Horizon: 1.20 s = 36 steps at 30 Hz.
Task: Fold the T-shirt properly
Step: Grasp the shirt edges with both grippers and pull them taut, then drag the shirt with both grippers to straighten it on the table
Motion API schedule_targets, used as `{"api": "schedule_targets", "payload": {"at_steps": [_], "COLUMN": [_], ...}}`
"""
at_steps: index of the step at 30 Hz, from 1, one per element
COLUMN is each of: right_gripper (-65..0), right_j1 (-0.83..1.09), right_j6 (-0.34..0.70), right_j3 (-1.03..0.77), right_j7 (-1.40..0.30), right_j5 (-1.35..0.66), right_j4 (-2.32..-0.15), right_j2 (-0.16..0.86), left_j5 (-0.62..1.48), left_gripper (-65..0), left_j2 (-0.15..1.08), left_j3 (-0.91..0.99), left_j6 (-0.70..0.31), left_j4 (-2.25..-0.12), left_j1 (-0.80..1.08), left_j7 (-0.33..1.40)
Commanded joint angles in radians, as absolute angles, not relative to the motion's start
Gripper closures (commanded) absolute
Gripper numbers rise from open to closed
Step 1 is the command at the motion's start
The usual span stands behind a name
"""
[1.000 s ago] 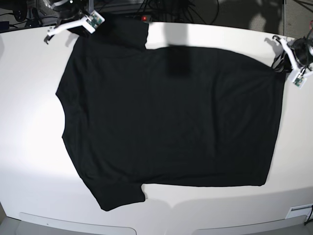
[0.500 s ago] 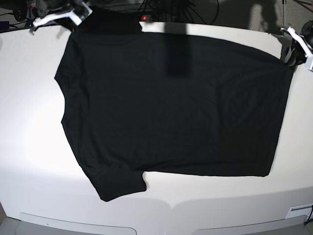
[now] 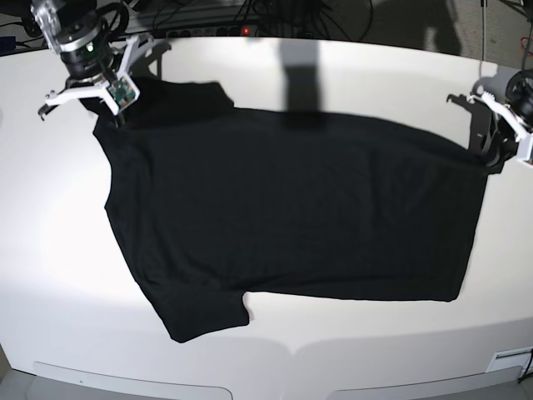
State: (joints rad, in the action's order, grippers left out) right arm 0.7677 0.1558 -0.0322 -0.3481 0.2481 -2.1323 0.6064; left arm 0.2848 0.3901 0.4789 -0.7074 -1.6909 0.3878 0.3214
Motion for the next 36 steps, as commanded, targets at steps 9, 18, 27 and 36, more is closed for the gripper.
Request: {"api": "schedule_targets", "payload": {"at_steps": [9,18,27,36], "right_gripper": [0.0,0.0,0.0,0.0], "right_j1": [0.574,0.443,0.287,0.21], "right_j6": [0.143,0.142,0.142,0.142], "right_j3": [-0.023,0.067,0.164,0.201], "right_j7": [-0.305,-0.276,-0.276,-0.27], "right_j5": [0.145,0.157,0.156,0.155], "right_j4": [-2.02,-1.873,-1.686,-1.576], "right_j2": [0.615,0.615,0.612,0.609], "left_j5": [0.222,0.049,-0.011,-0.056], "left_gripper": [0.0,0.0,0.0,0.0], "left_j2": [0.358,0.358,0.364,0.366], "left_j3": [0.475,0.32,0.285,0.285], "left_j6": [-0.698,-0.698,-0.644,-0.594], "left_j4": [-1.544,-1.307,-1.227,-1.227], "left_j1": [0.198,0.026,-0.07,-0.073], "left_j7": [0.298,0.283,0.283,0.234]}}
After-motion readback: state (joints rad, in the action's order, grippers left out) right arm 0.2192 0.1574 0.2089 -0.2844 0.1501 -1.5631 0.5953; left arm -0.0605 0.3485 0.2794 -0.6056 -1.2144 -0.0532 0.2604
